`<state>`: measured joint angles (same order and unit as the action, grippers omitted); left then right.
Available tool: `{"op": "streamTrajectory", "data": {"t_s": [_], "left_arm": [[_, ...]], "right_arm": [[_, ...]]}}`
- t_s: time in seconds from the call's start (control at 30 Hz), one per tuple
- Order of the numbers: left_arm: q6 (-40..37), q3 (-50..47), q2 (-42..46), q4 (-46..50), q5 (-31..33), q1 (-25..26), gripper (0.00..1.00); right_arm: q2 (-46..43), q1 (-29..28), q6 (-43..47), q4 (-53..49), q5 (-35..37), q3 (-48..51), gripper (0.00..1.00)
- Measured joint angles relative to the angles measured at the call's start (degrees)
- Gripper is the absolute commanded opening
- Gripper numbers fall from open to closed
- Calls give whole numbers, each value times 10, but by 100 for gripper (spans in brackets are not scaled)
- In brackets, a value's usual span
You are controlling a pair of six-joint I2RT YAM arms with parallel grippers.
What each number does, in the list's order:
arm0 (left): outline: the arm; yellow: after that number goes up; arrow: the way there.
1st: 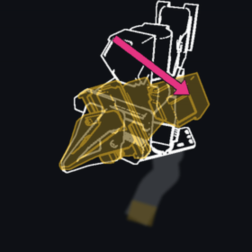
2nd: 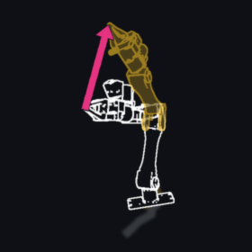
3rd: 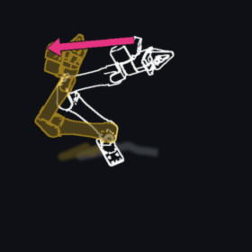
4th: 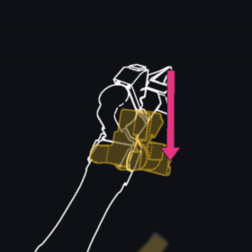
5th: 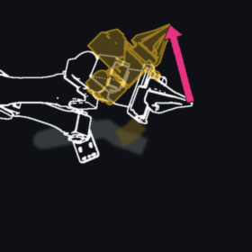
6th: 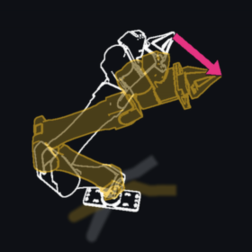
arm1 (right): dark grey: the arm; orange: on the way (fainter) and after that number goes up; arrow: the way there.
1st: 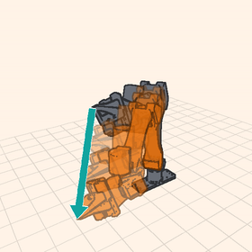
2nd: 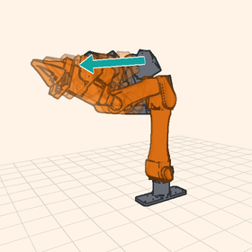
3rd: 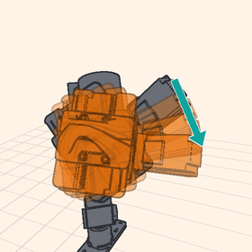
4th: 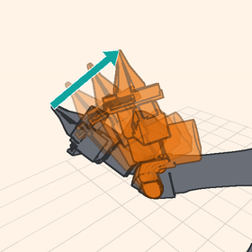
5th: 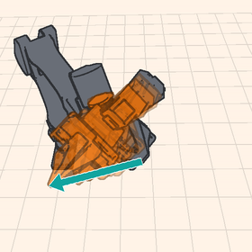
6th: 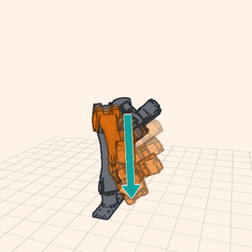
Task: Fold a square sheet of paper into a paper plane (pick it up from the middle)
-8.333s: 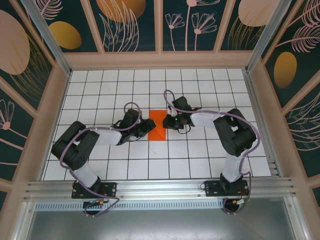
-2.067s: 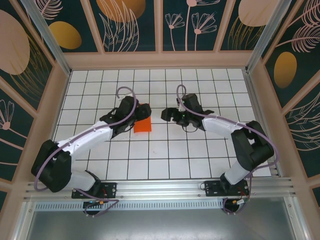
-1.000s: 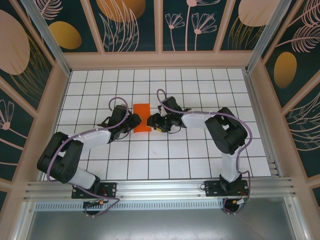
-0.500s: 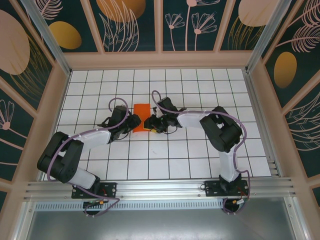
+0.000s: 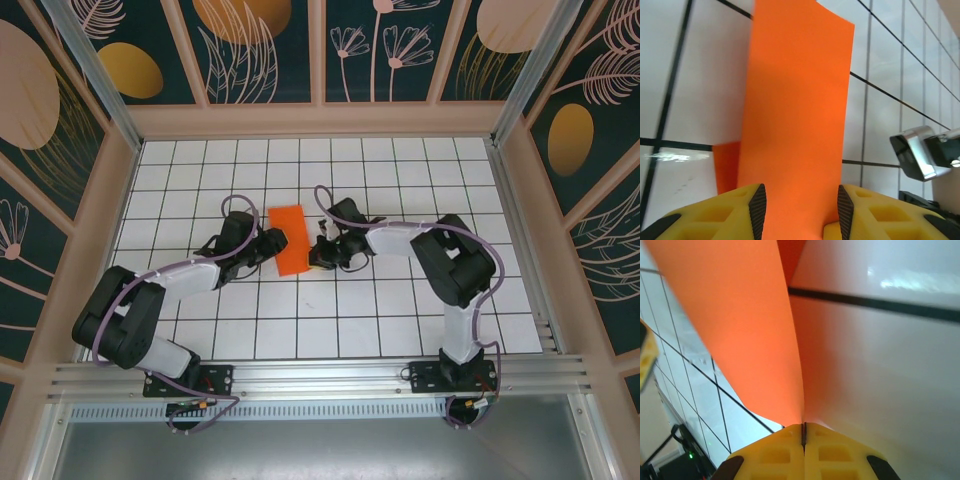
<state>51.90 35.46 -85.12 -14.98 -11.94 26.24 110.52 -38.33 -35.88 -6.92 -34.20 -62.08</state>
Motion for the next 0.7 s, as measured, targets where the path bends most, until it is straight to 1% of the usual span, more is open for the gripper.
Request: {"op": "streamTrajectory", "data": {"t_s": [0.13, 0.3, 0.43, 0.5, 0.53, 0.6, 0.7], "left_arm": [[-2, -1, -16, -34, -30, 0, 40], [-2, -1, -56, -50, -54, 0, 37], [-2, -1, -59, -54, -56, 0, 35], [-3, -1, -57, -51, -49, 0, 36], [-4, -1, -54, -44, -39, 0, 38], [-4, -1, -41, -23, -11, 0, 39], [-4, -6, -9, 1, 32, 0, 41]], "right_arm": [[-26, 5, 36, -35, -6, 23, 3], [-41, 7, 50, -51, -11, 34, 4], [-41, 9, 52, -51, -15, 34, 9], [-41, 9, 51, -50, -15, 34, 12], [-41, 9, 51, -49, -15, 34, 13], [-41, 9, 47, -47, -15, 34, 16], [-41, 9, 38, -38, -15, 33, 17]]}}
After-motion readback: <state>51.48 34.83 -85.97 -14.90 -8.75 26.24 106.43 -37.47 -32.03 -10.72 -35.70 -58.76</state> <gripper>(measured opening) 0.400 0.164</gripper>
